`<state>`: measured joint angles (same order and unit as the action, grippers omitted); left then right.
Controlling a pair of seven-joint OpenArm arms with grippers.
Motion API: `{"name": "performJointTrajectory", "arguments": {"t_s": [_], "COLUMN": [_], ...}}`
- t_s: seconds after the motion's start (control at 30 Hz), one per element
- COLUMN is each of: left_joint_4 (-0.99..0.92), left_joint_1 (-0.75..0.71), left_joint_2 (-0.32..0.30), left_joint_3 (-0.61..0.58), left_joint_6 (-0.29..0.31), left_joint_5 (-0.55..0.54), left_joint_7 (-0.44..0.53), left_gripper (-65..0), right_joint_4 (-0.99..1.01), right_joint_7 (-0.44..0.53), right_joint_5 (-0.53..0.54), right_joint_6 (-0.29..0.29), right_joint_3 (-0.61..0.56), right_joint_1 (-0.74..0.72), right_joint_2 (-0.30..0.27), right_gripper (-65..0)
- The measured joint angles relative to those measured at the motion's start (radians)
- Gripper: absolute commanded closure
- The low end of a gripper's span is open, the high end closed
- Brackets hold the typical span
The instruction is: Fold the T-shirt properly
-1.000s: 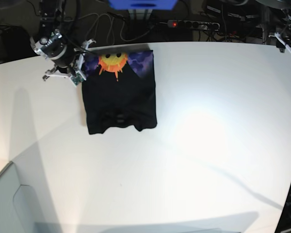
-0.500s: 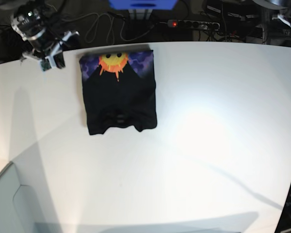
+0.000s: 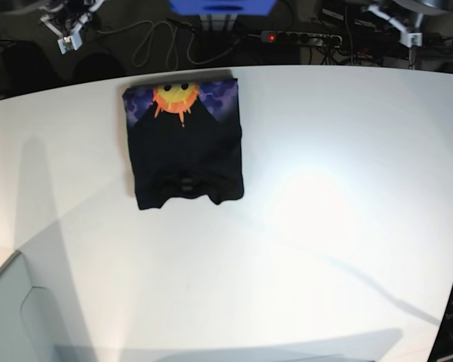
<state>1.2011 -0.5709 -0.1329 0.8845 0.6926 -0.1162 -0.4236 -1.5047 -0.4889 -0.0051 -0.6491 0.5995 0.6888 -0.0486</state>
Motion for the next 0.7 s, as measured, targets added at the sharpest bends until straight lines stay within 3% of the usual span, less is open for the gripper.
{"name": "performJointTrajectory", "arguments": {"t_s": [0.07,0.13,0.2,0.33,0.37,0.4,0.53,0.6,0.7], "left_joint_4": [-0.136,-0.302,-0.495,-0.781,-0.834,-0.867,-0.893,-0.894,-0.894], "left_joint_1": [0.038,0.106,0.172,0.277,0.296,0.307,0.331,0.331,0.333], "left_joint_2": [0.004,0.006,0.002,-0.021,-0.025,-0.027,0.003,0.023,0.050], "left_joint_3": [-0.063,-0.111,-0.150,-0.225,-0.256,-0.287,-0.390,-0.421,-0.458], "left_joint_6": [0.000,0.003,0.002,-0.001,-0.010,-0.059,-0.218,-0.263,-0.314], "left_joint_5": [0.072,0.133,0.151,0.234,0.254,0.263,0.262,0.251,0.247], "left_joint_7": [0.093,0.158,0.277,0.465,0.500,0.510,0.528,0.529,0.526], "left_gripper": [0.0,0.0,0.0,0.0,0.0,0.0,0.0,0.0,0.0], "right_joint_4": [0.174,0.334,0.462,0.566,0.583,0.600,0.716,0.822,1.016], "right_joint_7": [0.089,0.135,0.239,0.327,0.354,0.371,0.441,0.464,0.550], "right_joint_5": [-0.002,-0.073,-0.108,-0.318,-0.355,-0.381,-0.397,-0.400,-0.397], "right_joint_6": [0.000,-0.001,0.002,0.008,0.042,0.098,0.492,0.676,0.873], "right_joint_3": [-0.007,-0.034,-0.071,-0.184,-0.213,-0.236,-0.302,-0.335,-0.413], "right_joint_1": [-0.073,-0.143,-0.169,-0.185,-0.187,-0.192,-0.235,-0.274,-0.346], "right_joint_2": [-0.017,-0.034,-0.043,-0.027,-0.021,-0.014,0.007,0.014,0.032], "right_gripper": [0.0,0.0,0.0,0.0,0.0,0.0,0.0,0.0,0.0]}}
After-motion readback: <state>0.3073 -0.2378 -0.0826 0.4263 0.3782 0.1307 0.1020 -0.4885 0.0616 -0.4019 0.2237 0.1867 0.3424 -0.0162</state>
